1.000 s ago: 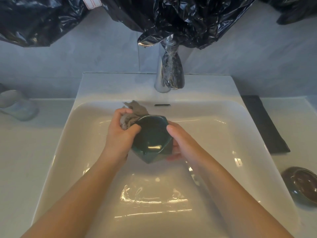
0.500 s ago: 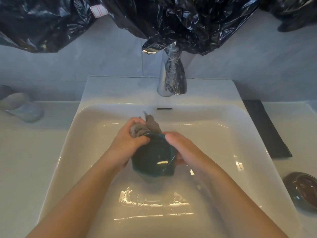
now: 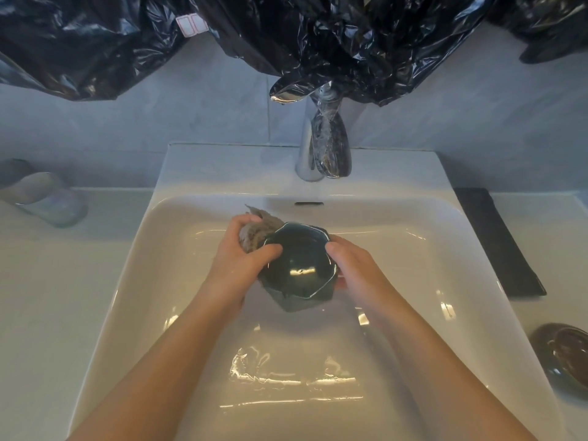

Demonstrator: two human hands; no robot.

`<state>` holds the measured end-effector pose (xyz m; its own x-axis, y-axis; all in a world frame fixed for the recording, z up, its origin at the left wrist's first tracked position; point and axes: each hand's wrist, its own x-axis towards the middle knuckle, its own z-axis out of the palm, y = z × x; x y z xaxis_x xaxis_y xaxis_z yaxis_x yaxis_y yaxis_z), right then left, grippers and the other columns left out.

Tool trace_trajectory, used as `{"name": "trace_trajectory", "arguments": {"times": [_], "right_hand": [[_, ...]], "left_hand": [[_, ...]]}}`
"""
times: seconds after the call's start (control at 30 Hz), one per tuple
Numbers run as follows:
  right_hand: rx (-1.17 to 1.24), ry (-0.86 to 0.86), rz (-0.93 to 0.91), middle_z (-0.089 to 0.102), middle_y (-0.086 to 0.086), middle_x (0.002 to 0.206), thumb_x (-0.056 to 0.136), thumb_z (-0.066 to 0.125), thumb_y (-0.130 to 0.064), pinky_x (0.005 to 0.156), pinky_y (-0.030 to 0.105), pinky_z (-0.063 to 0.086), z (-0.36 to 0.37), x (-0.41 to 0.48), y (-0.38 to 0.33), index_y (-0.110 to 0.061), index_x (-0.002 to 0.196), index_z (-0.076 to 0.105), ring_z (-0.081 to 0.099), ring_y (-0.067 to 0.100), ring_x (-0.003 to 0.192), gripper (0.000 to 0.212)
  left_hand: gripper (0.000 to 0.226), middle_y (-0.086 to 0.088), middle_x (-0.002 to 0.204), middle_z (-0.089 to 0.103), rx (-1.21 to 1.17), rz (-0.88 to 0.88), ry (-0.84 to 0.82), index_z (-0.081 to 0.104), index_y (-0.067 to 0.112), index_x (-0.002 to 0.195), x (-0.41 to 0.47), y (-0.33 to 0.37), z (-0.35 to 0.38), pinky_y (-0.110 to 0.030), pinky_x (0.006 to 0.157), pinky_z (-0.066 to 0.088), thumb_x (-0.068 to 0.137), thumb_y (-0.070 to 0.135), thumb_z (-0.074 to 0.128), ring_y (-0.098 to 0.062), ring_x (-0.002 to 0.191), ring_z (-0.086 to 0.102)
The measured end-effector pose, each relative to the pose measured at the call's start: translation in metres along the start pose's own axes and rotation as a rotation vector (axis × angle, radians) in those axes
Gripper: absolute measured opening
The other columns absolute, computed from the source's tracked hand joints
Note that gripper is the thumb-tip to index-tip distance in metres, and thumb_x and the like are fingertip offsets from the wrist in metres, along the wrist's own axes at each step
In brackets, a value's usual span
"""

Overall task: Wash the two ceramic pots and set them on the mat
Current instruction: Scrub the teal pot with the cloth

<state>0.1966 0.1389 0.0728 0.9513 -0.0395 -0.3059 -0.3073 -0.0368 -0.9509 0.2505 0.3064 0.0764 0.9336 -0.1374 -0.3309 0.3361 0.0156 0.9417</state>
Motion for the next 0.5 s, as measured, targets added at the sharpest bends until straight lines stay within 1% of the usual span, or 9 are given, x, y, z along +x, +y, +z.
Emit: {"name": "trace_trajectory", "arguments": {"times": [0.07, 0.13, 0.17, 0.2, 0.23, 0.3, 0.37, 0.43, 0.5], "right_hand": [[-0.09, -0.092, 0.011, 0.075, -0.005, 0.093, 0.104, 0.037, -0.022, 0.081, 0.024, 0.056, -0.003, -0.001, 0.001, -0.027, 0.099, 0.074, 0.069, 0.008, 0.092, 0.037], [-0.153, -0.192, 0.064, 0.07, -0.002, 0.085, 0.103, 0.038, -0.024, 0.074, 0.016, 0.051, -0.004, -0.004, 0.0, -0.018, 0.09, 0.07, 0.065, 0.007, 0.082, 0.035], [-0.172, -0.222, 0.099, 0.067, -0.006, 0.081, 0.103, 0.038, -0.026, 0.07, 0.013, 0.05, -0.004, -0.005, -0.001, -0.019, 0.086, 0.068, 0.064, 0.006, 0.078, 0.035], [-0.187, -0.239, 0.124, 0.067, -0.01, 0.081, 0.103, 0.037, -0.028, 0.07, 0.012, 0.049, -0.003, -0.005, -0.001, -0.023, 0.086, 0.067, 0.064, 0.005, 0.078, 0.035], [-0.191, -0.238, 0.13, 0.069, -0.013, 0.086, 0.103, 0.037, -0.032, 0.073, 0.013, 0.05, -0.002, -0.004, 0.0, -0.028, 0.092, 0.069, 0.066, 0.003, 0.082, 0.034], [-0.19, -0.176, 0.092, 0.07, -0.014, 0.108, 0.099, 0.043, -0.044, 0.083, 0.017, 0.053, -0.002, -0.001, 0.004, -0.034, 0.117, 0.065, 0.066, 0.0, 0.099, 0.03], [-0.246, -0.088, 0.004, 0.061, -0.014, 0.125, 0.085, 0.054, -0.055, 0.087, 0.016, 0.053, -0.002, -0.002, 0.005, -0.039, 0.134, 0.051, 0.061, -0.004, 0.108, 0.051], [-0.312, -0.036, -0.068, 0.05, -0.018, 0.132, 0.072, 0.067, -0.06, 0.086, 0.015, 0.053, 0.0, -0.006, 0.002, -0.047, 0.142, 0.037, 0.055, -0.007, 0.112, 0.078], [-0.416, -0.056, -0.12, 0.038, -0.022, 0.143, 0.059, 0.074, -0.064, 0.097, 0.025, 0.051, 0.004, -0.011, -0.002, -0.053, 0.145, 0.023, 0.047, -0.001, 0.124, 0.101]], "left_hand": [[0.041, -0.008, 0.095, 0.066, 0.065, -0.017, -0.131, 0.055, 0.022, 0.098, 0.0, 0.001, -0.003, -0.045, 0.086, 0.053, 0.067, 0.001, 0.072, -0.023, 0.086, 0.063], [0.039, -0.009, 0.094, 0.066, 0.155, -0.066, -0.217, 0.058, 0.027, 0.093, -0.002, 0.003, -0.004, -0.044, 0.081, 0.054, 0.059, 0.008, 0.065, -0.025, 0.083, 0.062], [0.039, -0.009, 0.093, 0.066, 0.186, -0.091, -0.226, 0.059, 0.029, 0.091, -0.002, 0.003, -0.005, -0.042, 0.078, 0.054, 0.057, 0.009, 0.063, -0.025, 0.081, 0.061], [0.039, -0.008, 0.092, 0.066, 0.208, -0.102, -0.213, 0.059, 0.03, 0.09, -0.002, 0.002, -0.005, -0.04, 0.075, 0.053, 0.056, 0.01, 0.062, -0.025, 0.08, 0.061], [0.04, -0.007, 0.091, 0.066, 0.219, -0.096, -0.185, 0.059, 0.03, 0.09, -0.002, 0.002, -0.005, -0.037, 0.073, 0.053, 0.055, 0.012, 0.062, -0.024, 0.079, 0.06], [0.038, -0.006, 0.089, 0.065, 0.209, -0.078, -0.078, 0.058, 0.028, 0.092, 0.0, 0.002, -0.005, -0.035, 0.07, 0.053, 0.058, 0.013, 0.065, -0.022, 0.079, 0.061], [0.032, -0.005, 0.089, 0.063, 0.19, -0.042, 0.052, 0.055, 0.028, 0.089, 0.003, 0.004, -0.005, -0.032, 0.066, 0.053, 0.07, 0.006, 0.069, -0.02, 0.077, 0.06], [0.033, 0.0, 0.088, 0.061, 0.282, 0.026, 0.131, 0.053, 0.03, 0.09, 0.007, 0.006, -0.006, -0.029, 0.06, 0.052, 0.077, 0.003, 0.066, -0.018, 0.077, 0.059], [0.034, 0.003, 0.09, 0.059, 0.419, 0.069, 0.144, 0.052, 0.031, 0.098, 0.008, 0.011, -0.006, -0.028, 0.055, 0.051, 0.078, 0.007, 0.066, -0.017, 0.077, 0.059]]}}
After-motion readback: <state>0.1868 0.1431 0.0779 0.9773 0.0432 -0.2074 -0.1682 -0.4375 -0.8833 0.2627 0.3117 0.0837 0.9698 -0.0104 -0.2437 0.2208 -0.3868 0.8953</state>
